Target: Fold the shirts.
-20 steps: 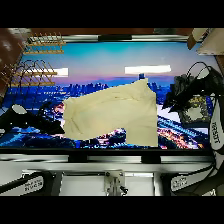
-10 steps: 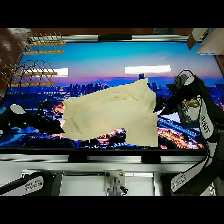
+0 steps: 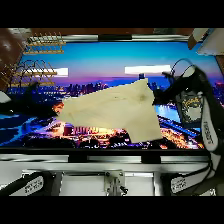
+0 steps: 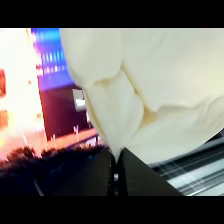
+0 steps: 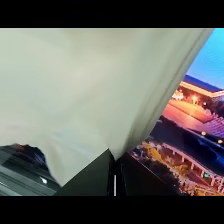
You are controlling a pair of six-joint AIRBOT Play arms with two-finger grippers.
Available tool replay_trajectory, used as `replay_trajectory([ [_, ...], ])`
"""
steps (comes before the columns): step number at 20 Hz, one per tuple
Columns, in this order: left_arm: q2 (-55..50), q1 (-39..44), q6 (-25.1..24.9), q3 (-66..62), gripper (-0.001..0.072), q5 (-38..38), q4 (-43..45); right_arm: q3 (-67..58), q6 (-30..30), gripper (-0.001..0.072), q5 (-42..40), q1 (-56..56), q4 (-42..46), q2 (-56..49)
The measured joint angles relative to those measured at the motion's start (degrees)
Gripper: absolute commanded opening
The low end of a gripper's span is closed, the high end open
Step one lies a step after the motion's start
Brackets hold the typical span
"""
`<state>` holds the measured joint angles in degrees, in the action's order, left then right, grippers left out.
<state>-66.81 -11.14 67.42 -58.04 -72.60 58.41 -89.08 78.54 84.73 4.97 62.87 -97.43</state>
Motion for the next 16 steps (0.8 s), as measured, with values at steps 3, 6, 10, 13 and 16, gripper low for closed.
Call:
replay_trajectory([
  [3,5.55,-0.87,-0.66,-18.23,0.0033,2.47,0.02,-5.49,-1.01,0.0064,-6.56,-0.44,-0.66,14.47],
  [6,11.67,-1.16,-0.66,-36.63,0.0033,7.61,-0.46,-10.21,-3.34,0.0063,-19.43,-0.68,-1.68,31.87],
  [10,21.03,-1.33,-0.24,-50.05,0.0034,11.85,-0.59,-12.39,-5.86,0.0063,-30.82,-0.70,-2.23,51.01],
  [13,26.75,-1.36,0.11,-53.13,0.0033,10.54,1.22,-12.87,-4.50,0.0064,-28.50,-0.70,-1.68,59.52],
  [16,29.73,-1.36,0.28,-54.34,0.0034,5.75,4.79,-13.05,-1.68,0.0064,-21.86,-0.70,1.60,63.08],
])
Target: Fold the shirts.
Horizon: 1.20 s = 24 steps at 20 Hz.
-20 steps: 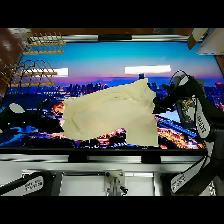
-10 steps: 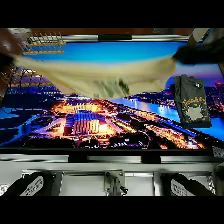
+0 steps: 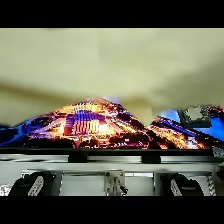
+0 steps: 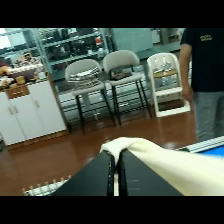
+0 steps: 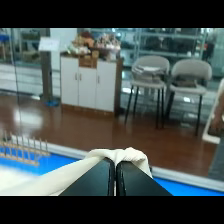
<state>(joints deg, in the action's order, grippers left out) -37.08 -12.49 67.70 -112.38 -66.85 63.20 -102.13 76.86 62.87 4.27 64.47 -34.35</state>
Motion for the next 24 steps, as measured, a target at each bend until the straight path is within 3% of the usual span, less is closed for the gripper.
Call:
replay_trajectory([
  [5,1.01,0.00,0.02,3.74,0.0033,-6.16,5.49,-0.07,3.58,0.0063,7.50,-0.02,6.71,-1.73],
  [10,-1.25,0.00,-0.52,20.87,0.0033,-7.85,7.43,3.85,7.65,0.0063,20.70,-0.04,7.58,-12.11],
  [13,-7.34,0.00,-2.45,31.76,0.0034,-7.15,7.54,11.96,8.63,0.0063,22.32,-0.11,5.35,-20.37],
  [19,-29.68,0.00,-2.10,38.42,0.0033,-0.72,1.73,21.33,7.72,0.0064,4.31,-0.11,-6.34,-41.72],
  [24,-45.03,0.00,-1.55,37.79,0.0033,12.09,-6.43,22.67,4.39,0.0064,-13.90,-0.13,-17.68,-53.81],
])
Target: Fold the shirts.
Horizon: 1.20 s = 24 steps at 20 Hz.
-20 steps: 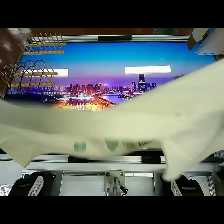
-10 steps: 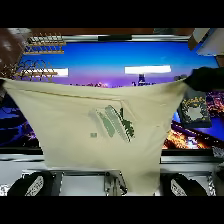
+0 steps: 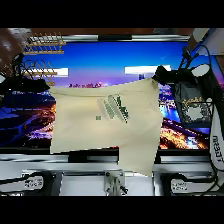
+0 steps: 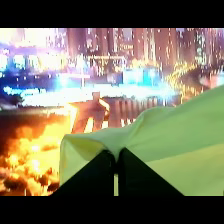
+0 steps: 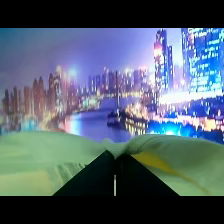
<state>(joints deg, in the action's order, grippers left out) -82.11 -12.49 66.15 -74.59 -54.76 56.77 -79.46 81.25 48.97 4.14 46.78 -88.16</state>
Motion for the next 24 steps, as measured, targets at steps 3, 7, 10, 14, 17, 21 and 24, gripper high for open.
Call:
replay_trajectory([
  [3,-6.16,0.50,0.09,-0.20,0.0033,8.55,-5.64,0.20,-3.15,0.0064,-5.07,0.00,-1.31,-4.57],
  [7,-10.82,2.16,-0.85,-0.28,0.0033,11.78,-8.92,0.26,-5.14,0.0064,-5.53,0.07,0.31,-7.28],
  [10,-11.45,1.44,-1.90,-1.16,0.0033,7.41,-9.16,0.24,-5.11,0.0064,-0.09,1.09,4.00,-6.05],
  [14,-11.80,-1.68,-1.49,-2.93,0.0032,-6.49,-6.10,0.24,-2.34,0.0063,13.70,2.64,9.35,-3.45],
  [17,-11.96,-4.07,-0.52,-3.39,0.0032,-15.47,-4.90,0.26,0.57,0.0064,23.41,3.02,14.49,-2.82],
  [21,-12.20,-5.51,-0.11,-3.54,0.0032,-22.88,-4.17,0.31,4.28,0.0064,29.11,2.27,19.10,-3.37],
  [24,-13.18,-5.55,0.28,-3.52,0.0032,-25.40,-3.82,0.31,6.73,0.0064,30.45,1.53,20.52,-4.44],
])
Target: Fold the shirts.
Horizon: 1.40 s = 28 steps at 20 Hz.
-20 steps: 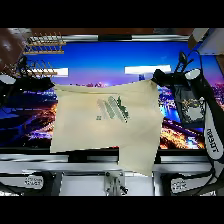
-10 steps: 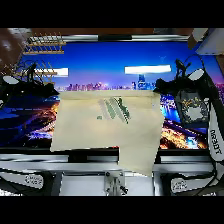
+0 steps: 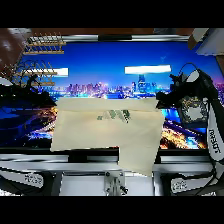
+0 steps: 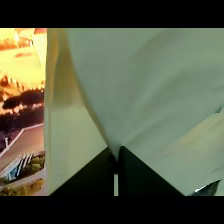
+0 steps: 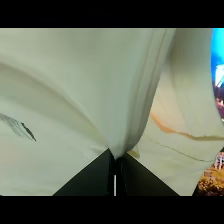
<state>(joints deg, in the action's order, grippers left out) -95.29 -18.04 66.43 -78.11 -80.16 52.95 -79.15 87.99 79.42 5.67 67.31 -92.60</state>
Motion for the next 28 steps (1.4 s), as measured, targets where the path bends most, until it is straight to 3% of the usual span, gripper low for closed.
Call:
replay_trajectory([
  [10,-1.53,-0.39,-1.09,0.13,0.0031,-4.98,1.92,0.00,4.35,0.0064,1.40,-1.73,5.68,-2.40],
  [23,-1.60,0.81,-1.25,5.35,0.0031,-3.37,5.44,1.55,9.97,0.0070,0.90,-4.46,9.07,-2.99],
  [24,-1.60,0.83,-1.27,5.44,0.0032,-3.34,5.42,1.66,10.25,0.0163,0.76,-4.50,9.55,-2.99],
  [25,-1.60,0.85,-1.25,5.51,0.0039,-3.30,5.44,1.68,10.38,0.0375,0.79,-4.57,9.84,-2.99],
  [26,-1.60,0.90,-1.22,5.57,0.0165,-3.23,5.49,1.60,10.25,0.0463,0.83,-4.59,10.01,-2.99],
  [28,-1.60,0.81,-1.03,5.53,0.0313,-4.11,5.57,0.66,8.83,0.0463,1.81,-4.59,9.79,-2.97],
])
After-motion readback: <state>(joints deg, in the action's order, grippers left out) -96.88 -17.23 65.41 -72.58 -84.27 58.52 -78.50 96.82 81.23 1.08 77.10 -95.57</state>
